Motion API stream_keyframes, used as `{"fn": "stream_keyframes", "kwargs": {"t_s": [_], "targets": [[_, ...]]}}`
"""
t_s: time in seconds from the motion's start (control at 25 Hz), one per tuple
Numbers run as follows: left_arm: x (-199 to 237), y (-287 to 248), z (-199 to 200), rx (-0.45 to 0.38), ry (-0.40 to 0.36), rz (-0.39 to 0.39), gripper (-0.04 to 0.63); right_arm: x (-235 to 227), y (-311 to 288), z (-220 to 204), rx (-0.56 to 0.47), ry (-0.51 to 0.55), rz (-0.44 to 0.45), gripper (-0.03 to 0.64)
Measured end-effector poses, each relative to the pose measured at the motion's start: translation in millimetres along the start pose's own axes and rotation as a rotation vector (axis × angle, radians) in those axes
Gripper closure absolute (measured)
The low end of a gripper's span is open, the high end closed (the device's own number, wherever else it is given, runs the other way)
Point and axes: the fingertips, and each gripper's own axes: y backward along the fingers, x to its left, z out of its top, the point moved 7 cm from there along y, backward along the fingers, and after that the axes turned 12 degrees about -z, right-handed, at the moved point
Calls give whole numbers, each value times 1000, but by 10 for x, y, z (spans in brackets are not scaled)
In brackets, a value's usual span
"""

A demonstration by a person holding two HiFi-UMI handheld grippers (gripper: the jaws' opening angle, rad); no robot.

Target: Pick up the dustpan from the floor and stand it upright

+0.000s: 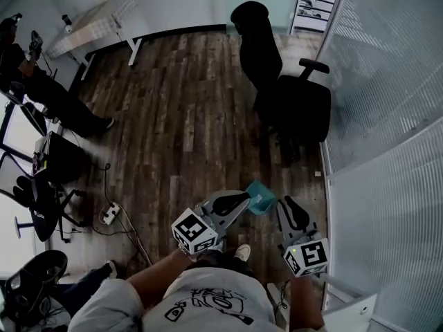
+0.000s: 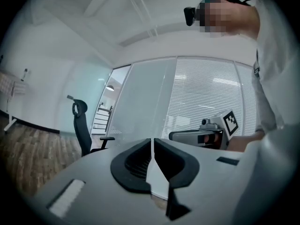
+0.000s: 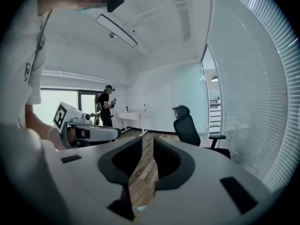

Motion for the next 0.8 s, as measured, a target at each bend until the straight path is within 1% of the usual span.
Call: {"fn": "stream_keyframes", "kwargs": {"t_s": [0.16,0.4,0.6,0.8], "targets": [[-227,23,351,4,-50,1,578,141,260,337,-15,-3,8,560],[-552,109,684,8,-79,-24,578,322,601,761,-66,22,-10,568],[-707,250,879,-16,-97,-18,578,402,784,965,-96,27,-27,571],[-811,344,1048,-34,-117,-33,578,503,870,1133,-110,56,-36,575]]}}
